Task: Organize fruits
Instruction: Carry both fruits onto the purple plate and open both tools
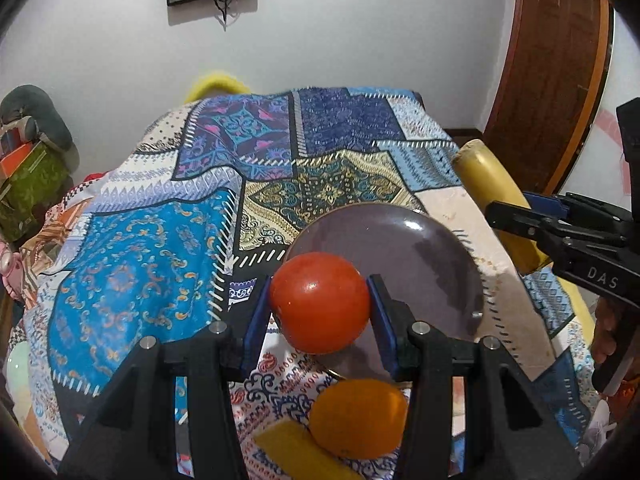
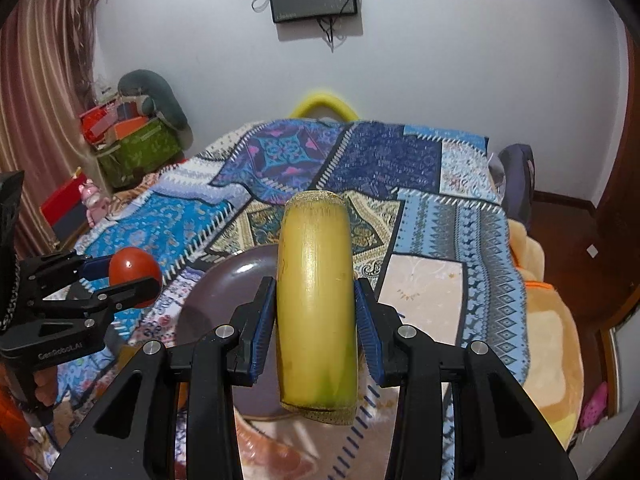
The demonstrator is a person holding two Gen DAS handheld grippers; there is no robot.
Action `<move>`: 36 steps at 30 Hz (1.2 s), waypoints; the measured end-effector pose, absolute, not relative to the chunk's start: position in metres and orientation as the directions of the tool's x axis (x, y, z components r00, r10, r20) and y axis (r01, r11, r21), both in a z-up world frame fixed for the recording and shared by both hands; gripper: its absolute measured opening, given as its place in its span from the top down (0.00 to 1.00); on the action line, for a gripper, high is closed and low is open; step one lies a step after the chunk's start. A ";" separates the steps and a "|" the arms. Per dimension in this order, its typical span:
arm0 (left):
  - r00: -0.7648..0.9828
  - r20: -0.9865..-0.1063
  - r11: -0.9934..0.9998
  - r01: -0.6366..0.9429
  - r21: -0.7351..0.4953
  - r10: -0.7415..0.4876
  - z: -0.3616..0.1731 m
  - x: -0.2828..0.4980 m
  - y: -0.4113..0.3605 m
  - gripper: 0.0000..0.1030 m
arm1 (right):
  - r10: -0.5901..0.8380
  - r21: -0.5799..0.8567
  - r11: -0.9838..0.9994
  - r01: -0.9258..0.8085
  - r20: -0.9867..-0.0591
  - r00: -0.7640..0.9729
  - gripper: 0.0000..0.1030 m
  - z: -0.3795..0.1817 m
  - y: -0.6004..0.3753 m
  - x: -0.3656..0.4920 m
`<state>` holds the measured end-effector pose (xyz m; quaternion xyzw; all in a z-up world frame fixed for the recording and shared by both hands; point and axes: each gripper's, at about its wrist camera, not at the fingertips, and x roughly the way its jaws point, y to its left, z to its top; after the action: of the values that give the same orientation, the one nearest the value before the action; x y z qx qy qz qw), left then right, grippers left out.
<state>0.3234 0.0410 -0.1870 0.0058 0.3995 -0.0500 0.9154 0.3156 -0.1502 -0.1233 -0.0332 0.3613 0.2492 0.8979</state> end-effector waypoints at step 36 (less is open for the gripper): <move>0.582 -0.808 0.996 0.073 -0.057 -0.089 -0.222 0.357 0.045 0.35 | 0.332 0.056 0.870 -0.490 -0.801 0.498 0.63 -0.188 -0.114 0.351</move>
<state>0.3566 0.0453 -0.2220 -0.0090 0.4550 -0.0454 0.8893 0.3506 -0.1137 -0.1876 -0.0894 0.4407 0.2386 0.8607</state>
